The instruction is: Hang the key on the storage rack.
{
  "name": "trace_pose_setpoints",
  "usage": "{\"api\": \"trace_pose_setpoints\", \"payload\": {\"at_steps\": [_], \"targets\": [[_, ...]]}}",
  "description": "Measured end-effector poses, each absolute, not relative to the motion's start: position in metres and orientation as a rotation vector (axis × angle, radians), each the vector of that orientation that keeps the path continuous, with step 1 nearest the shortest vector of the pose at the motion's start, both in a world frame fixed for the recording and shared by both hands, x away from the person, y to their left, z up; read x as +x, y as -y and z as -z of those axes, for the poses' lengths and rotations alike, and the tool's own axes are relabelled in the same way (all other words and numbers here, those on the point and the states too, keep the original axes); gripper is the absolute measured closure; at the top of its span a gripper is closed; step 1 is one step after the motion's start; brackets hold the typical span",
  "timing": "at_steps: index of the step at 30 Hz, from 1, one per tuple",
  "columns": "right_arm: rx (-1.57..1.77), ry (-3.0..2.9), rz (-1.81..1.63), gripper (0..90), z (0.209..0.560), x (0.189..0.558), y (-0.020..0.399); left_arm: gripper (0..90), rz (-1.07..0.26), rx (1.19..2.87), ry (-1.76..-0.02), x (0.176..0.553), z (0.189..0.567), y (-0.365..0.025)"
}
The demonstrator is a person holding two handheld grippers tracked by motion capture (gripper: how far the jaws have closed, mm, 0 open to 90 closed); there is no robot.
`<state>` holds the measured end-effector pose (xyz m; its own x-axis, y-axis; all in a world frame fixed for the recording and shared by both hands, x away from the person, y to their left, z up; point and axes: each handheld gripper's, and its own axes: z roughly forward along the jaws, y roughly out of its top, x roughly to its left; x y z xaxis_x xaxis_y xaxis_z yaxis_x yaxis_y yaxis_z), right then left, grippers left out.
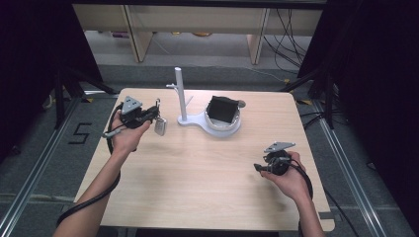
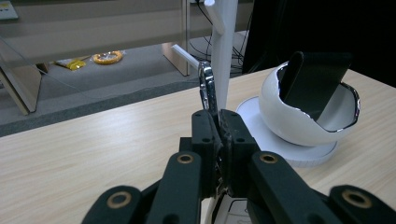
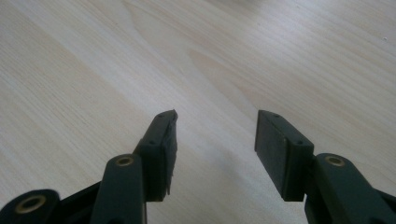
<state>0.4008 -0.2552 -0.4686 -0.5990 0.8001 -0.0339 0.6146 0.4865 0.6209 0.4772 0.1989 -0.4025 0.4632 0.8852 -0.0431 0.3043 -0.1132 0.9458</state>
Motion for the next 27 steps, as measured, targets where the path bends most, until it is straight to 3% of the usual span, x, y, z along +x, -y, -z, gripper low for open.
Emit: {"api": "trace_pose_setpoints", "payload": {"at_steps": [27], "targets": [[1.22, -2.415, -0.822, 49.6, 0.47, 0.399, 0.254, 84.7, -0.741, 1.618, -1.022, 0.494, 0.387, -0.186]]}}
